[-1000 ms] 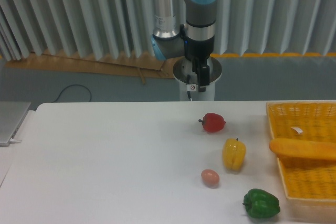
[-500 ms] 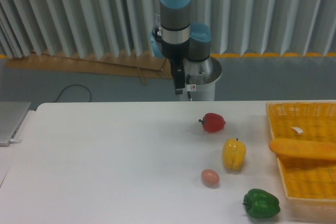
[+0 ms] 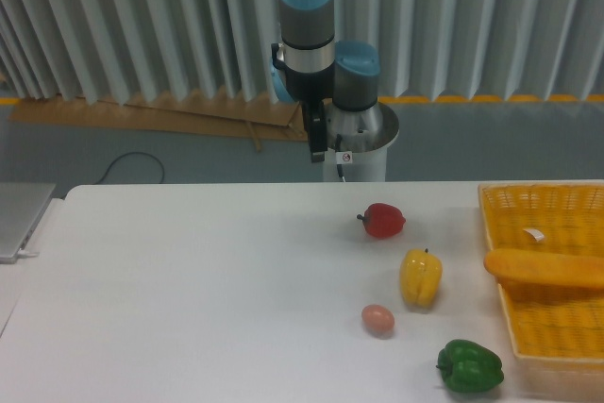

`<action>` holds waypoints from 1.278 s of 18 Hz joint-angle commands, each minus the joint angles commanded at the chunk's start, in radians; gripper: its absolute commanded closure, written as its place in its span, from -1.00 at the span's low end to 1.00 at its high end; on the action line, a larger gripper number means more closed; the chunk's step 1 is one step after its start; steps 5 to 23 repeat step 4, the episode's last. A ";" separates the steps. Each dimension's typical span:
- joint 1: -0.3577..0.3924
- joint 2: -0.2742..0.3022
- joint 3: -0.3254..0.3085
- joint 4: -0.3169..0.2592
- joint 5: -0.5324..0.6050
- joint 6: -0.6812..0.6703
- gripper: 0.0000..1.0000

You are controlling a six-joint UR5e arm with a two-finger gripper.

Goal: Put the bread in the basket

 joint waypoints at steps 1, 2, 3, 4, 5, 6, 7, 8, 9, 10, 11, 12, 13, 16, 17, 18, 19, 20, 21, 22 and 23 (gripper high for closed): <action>0.000 0.000 0.000 0.002 0.000 0.000 -1.00; 0.002 -0.002 0.000 0.002 0.000 -0.002 -1.00; 0.002 -0.003 0.000 0.002 0.002 0.000 -1.00; 0.003 -0.003 -0.005 0.003 0.002 -0.002 -1.00; 0.003 -0.003 -0.005 0.003 0.002 -0.002 -1.00; 0.003 -0.003 -0.005 0.003 0.002 -0.002 -1.00; 0.003 -0.003 -0.005 0.003 0.002 -0.002 -1.00; 0.003 -0.003 -0.005 0.003 0.002 -0.002 -1.00; 0.003 -0.003 -0.005 0.003 0.002 -0.002 -1.00; 0.003 -0.003 -0.005 0.003 0.002 -0.002 -1.00; 0.003 -0.003 -0.005 0.003 0.002 -0.002 -1.00; 0.003 -0.003 -0.005 0.003 0.002 -0.002 -1.00; 0.003 -0.003 -0.005 0.003 0.002 -0.002 -1.00; 0.003 -0.003 -0.005 0.003 0.002 -0.002 -1.00; 0.003 -0.003 -0.005 0.003 0.002 -0.002 -1.00; 0.003 -0.003 -0.005 0.003 0.002 -0.002 -1.00; 0.003 -0.003 -0.005 0.003 0.002 -0.002 -1.00; 0.003 -0.003 -0.005 0.003 0.002 -0.002 -1.00; 0.003 -0.003 -0.005 0.003 0.002 -0.002 -1.00; 0.003 -0.003 -0.005 0.003 0.002 -0.002 -1.00; 0.003 -0.003 -0.005 0.003 0.002 -0.002 -1.00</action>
